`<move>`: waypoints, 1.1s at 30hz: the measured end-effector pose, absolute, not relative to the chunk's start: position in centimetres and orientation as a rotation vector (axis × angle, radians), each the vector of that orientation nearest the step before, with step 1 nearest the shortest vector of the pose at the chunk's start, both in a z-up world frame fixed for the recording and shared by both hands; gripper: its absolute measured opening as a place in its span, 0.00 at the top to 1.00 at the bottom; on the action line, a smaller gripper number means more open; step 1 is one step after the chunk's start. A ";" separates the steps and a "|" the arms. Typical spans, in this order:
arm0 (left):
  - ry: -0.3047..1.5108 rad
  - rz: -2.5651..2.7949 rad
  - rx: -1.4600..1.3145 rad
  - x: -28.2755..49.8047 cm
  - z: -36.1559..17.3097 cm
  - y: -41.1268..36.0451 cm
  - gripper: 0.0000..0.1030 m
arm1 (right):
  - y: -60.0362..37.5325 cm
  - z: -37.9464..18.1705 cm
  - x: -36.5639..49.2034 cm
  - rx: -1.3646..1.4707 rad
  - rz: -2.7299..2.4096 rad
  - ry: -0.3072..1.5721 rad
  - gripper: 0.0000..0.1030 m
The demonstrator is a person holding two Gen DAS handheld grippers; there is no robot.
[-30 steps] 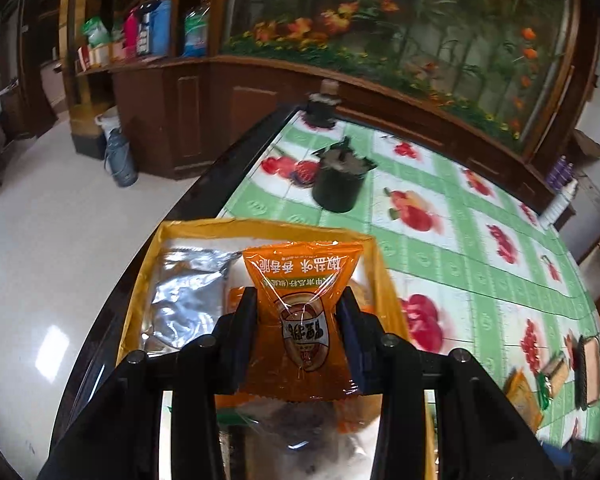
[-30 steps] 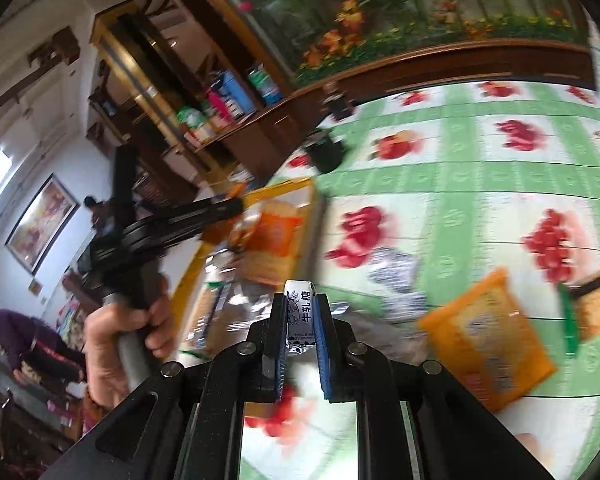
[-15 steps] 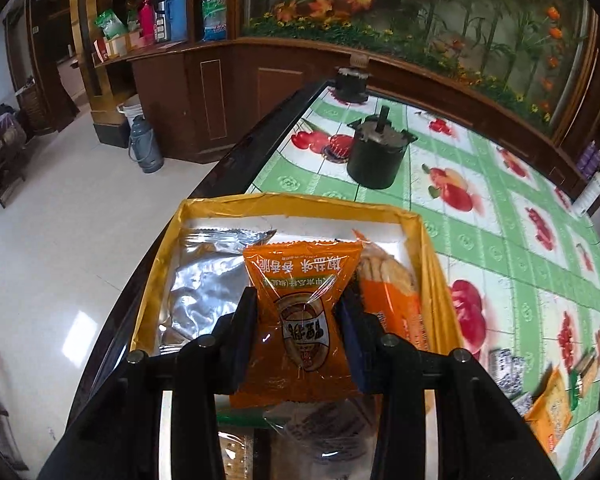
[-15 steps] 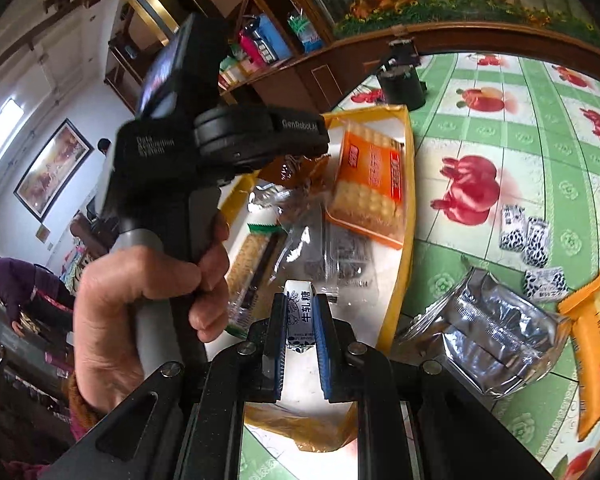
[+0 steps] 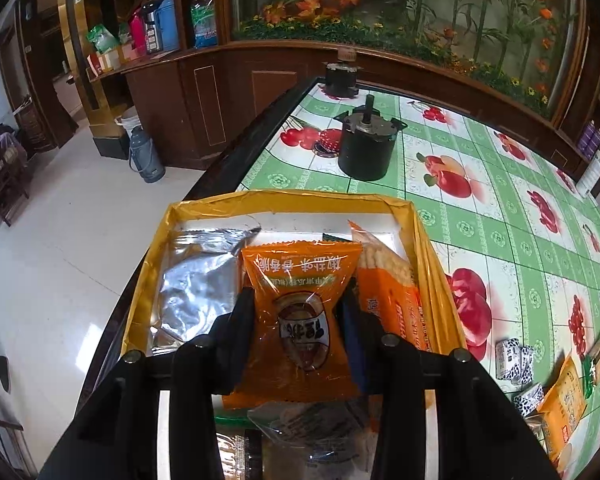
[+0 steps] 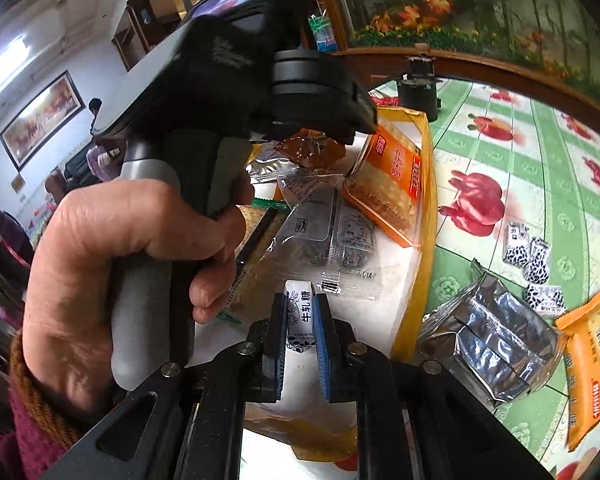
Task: Organize snacks
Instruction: 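Lower both items into the tray and open both grippers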
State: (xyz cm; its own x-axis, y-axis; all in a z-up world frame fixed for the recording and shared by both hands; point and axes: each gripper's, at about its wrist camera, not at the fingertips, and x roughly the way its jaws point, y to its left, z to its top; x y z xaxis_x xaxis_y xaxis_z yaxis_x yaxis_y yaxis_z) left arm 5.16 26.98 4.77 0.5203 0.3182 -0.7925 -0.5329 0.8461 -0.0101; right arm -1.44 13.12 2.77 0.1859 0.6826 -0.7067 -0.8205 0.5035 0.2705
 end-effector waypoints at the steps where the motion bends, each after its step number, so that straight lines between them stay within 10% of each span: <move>1: 0.888 0.523 -0.258 5.2 4.7 26.9 0.62 | 13.1 2.7 -1.5 -0.189 1.065 0.880 0.86; 33: 0.840 0.522 -0.281 4.5 5.6 26.8 0.41 | 12.3 3.5 -2.2 -0.211 1.066 0.823 0.73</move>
